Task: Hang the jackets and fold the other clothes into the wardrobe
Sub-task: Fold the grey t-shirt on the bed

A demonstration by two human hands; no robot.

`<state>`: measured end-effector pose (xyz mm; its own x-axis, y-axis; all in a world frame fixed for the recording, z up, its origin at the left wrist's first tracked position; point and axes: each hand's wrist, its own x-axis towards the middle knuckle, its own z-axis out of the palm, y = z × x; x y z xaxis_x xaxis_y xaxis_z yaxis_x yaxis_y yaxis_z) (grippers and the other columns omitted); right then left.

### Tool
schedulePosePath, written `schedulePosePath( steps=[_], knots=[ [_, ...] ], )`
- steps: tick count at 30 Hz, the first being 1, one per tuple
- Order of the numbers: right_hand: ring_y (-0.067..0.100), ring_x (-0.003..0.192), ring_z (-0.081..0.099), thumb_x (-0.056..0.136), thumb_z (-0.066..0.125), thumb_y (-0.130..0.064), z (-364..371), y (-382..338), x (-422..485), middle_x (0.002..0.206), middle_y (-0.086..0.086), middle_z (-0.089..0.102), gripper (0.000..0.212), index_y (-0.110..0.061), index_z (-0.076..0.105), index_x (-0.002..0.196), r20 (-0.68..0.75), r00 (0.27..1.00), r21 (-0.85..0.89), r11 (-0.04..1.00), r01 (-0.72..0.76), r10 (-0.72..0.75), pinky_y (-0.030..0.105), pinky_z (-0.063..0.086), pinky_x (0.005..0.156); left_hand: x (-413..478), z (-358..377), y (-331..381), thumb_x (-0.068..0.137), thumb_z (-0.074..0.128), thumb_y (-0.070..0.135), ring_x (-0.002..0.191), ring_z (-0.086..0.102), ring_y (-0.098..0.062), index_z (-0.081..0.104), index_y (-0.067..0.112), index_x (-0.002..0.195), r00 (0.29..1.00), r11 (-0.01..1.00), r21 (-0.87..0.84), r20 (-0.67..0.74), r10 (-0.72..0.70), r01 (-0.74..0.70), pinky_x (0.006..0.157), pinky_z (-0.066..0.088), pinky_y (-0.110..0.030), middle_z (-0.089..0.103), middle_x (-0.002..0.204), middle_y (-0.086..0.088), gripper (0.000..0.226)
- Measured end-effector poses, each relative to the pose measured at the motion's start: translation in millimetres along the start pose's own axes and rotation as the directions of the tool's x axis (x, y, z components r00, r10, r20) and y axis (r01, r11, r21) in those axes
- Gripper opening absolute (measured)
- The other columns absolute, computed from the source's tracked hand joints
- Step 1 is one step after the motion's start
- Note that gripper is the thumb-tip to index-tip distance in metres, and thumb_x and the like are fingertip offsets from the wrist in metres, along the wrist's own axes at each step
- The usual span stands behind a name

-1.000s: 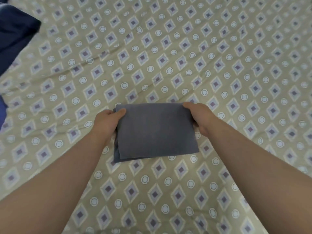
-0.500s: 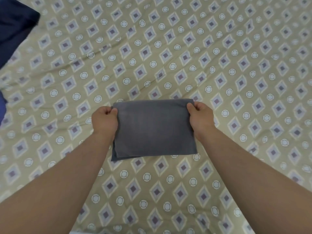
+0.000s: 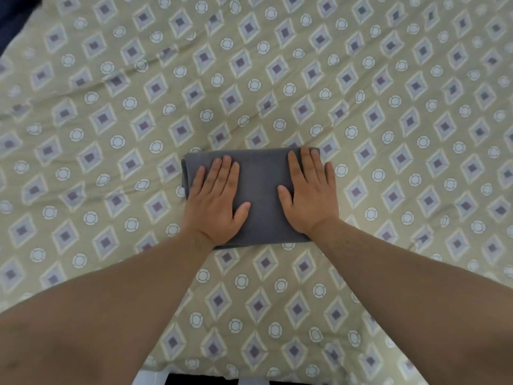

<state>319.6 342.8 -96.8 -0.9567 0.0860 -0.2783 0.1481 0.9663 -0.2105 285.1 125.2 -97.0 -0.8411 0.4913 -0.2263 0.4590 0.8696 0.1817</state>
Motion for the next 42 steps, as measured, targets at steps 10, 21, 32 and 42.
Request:
schedulePosePath(
  steps=[10, 21, 32, 42],
  knots=[
    [0.031, 0.149, 0.020, 0.087, 0.038, -0.042, 7.9, 1.8, 1.6, 0.160, 0.016, 0.028, 0.074, -0.008, 0.033, 0.152, -0.099, 0.995, 0.130, 0.991, 0.016, -0.003, 0.049, 0.009, 0.123, 4.8, 2.9, -0.6, 0.087, 0.033, 0.051, 0.146, 0.018, -0.026, 0.029, 0.002, 0.151, 1.000, 1.000, 0.015, 0.007, 0.003, -0.003, 0.121, 0.000, -0.043, 0.029, 0.157, -0.015, 0.080],
    [0.030, 0.146, 0.020, 0.081, 0.041, -0.043, 21.5, 5.0, 8.3, 0.155, 0.017, 0.036, 0.077, -0.009, 0.032, 0.149, -0.130, 0.992, 0.008, 1.000, 0.013, -0.011, 0.049, 0.010, 0.118, 11.6, 10.8, -4.3, 0.085, 0.033, 0.052, 0.143, 0.025, -0.028, 0.031, 0.001, 0.148, 0.999, 0.998, 0.058, 0.034, 0.018, -0.020, 0.117, 0.010, -0.049, 0.037, 0.153, -0.018, 0.082],
    [0.037, 0.144, 0.031, 0.081, 0.041, -0.042, 20.6, 4.0, 9.1, 0.153, 0.020, 0.038, 0.075, -0.004, 0.041, 0.146, -0.182, 0.983, 0.030, 0.999, 0.034, -0.028, 0.051, 0.015, 0.118, 8.9, 22.3, -8.2, 0.086, 0.033, 0.053, 0.144, 0.024, -0.027, 0.028, 0.004, 0.149, 0.991, 0.998, 0.025, -0.118, 0.068, -0.066, 0.120, 0.006, -0.045, 0.027, 0.155, -0.010, 0.080],
    [0.034, 0.145, 0.029, 0.090, 0.034, -0.039, 14.7, 1.7, 0.2, 0.157, 0.017, 0.033, 0.067, -0.009, 0.039, 0.150, -0.183, 0.982, 0.102, 0.995, -0.016, 0.035, 0.048, 0.020, 0.119, -2.7, 13.0, -4.7, 0.085, 0.036, 0.054, 0.148, 0.017, -0.028, 0.027, 0.006, 0.153, 0.982, 0.987, -0.118, -0.142, -0.121, 0.105, 0.122, -0.001, -0.037, 0.022, 0.160, -0.016, 0.083]
  ],
)
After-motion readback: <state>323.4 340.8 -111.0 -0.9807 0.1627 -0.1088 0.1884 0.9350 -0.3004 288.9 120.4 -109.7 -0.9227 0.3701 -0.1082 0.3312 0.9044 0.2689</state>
